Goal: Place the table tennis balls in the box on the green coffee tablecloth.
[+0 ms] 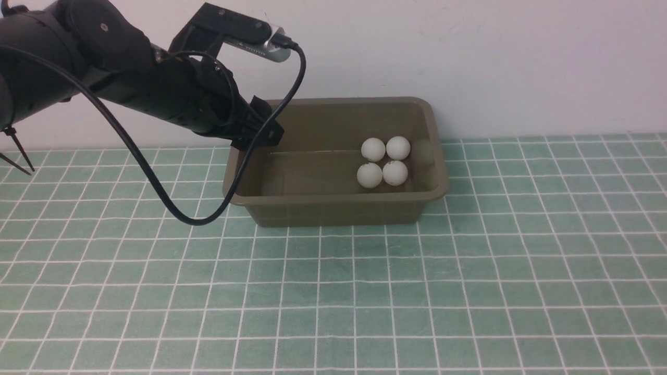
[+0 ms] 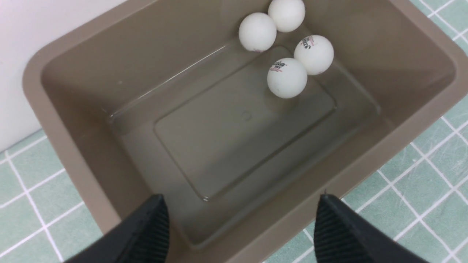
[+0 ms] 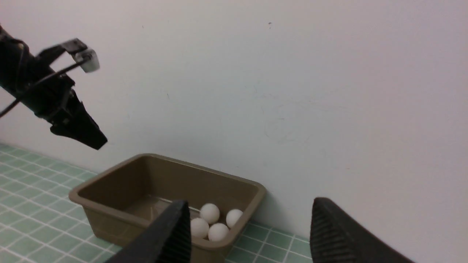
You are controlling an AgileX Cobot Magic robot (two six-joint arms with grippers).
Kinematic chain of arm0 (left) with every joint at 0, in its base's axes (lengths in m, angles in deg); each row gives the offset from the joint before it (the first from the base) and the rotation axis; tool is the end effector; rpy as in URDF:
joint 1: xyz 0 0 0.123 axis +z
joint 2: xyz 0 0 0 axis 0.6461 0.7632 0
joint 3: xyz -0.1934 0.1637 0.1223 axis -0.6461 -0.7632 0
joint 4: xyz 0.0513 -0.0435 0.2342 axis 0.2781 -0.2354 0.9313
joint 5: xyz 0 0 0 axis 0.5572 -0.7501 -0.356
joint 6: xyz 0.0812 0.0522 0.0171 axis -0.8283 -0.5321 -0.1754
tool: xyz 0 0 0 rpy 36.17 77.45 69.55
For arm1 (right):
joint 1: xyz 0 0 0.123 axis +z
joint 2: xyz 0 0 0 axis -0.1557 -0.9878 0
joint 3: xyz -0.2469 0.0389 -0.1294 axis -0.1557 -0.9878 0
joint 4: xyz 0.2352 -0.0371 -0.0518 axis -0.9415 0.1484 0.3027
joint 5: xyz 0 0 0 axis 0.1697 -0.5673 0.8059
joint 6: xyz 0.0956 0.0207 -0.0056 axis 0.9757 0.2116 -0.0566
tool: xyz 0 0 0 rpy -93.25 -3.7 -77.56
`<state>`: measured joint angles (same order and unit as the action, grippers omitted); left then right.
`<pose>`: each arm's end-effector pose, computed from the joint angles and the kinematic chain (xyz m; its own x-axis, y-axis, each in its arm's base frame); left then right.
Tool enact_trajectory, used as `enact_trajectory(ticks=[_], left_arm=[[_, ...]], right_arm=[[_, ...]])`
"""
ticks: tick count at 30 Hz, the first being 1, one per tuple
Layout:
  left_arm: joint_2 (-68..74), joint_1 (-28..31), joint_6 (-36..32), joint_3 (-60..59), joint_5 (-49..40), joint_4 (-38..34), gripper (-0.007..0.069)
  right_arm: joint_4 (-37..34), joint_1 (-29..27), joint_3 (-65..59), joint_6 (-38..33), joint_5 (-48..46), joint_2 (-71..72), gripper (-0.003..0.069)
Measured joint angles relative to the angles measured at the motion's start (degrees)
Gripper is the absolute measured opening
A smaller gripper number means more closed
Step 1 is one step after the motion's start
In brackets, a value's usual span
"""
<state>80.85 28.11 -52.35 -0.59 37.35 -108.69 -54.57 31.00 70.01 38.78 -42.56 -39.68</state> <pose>0.3719 -0.1112 0.2941 -0.5892 0.3465 -0.7299 0.5591 0.8270 -0.0587 0.0510 0.0189 0.2507 -0.0477 -0.0969 -0.9942 -0.3645 0.9283 -0.0730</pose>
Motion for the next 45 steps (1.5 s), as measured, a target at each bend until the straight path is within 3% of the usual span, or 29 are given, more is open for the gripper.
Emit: enact_trajectory(ticks=[7, 13, 33, 38, 45], left_arm=[[0.0, 0.0, 0.2, 0.0, 0.0, -0.6, 0.0478], [0.0, 0.0, 0.2, 0.0, -0.2, -1.3, 0.0478], [0.0, 0.0, 0.2, 0.0, -0.5, -3.2, 0.0478], [0.0, 0.0, 0.2, 0.0, -0.6, -3.3, 0.0478], [0.0, 0.0, 0.2, 0.0, -0.6, -3.3, 0.0478]], right_arm=[[-2.8, 0.0, -2.6, 2.7, 0.9, 0.0, 0.0407], [0.5, 0.0, -2.7, 2.8, -0.1, 0.0, 0.0407], [0.7, -0.1, -2.7, 3.0, -0.9, 0.0, 0.0407], [2.0, -5.9, -2.7, 3.0, -1.4, 0.0, 0.0407], [1.0, -20.1, -2.9, 3.0, -1.7, 0.0, 0.0407]])
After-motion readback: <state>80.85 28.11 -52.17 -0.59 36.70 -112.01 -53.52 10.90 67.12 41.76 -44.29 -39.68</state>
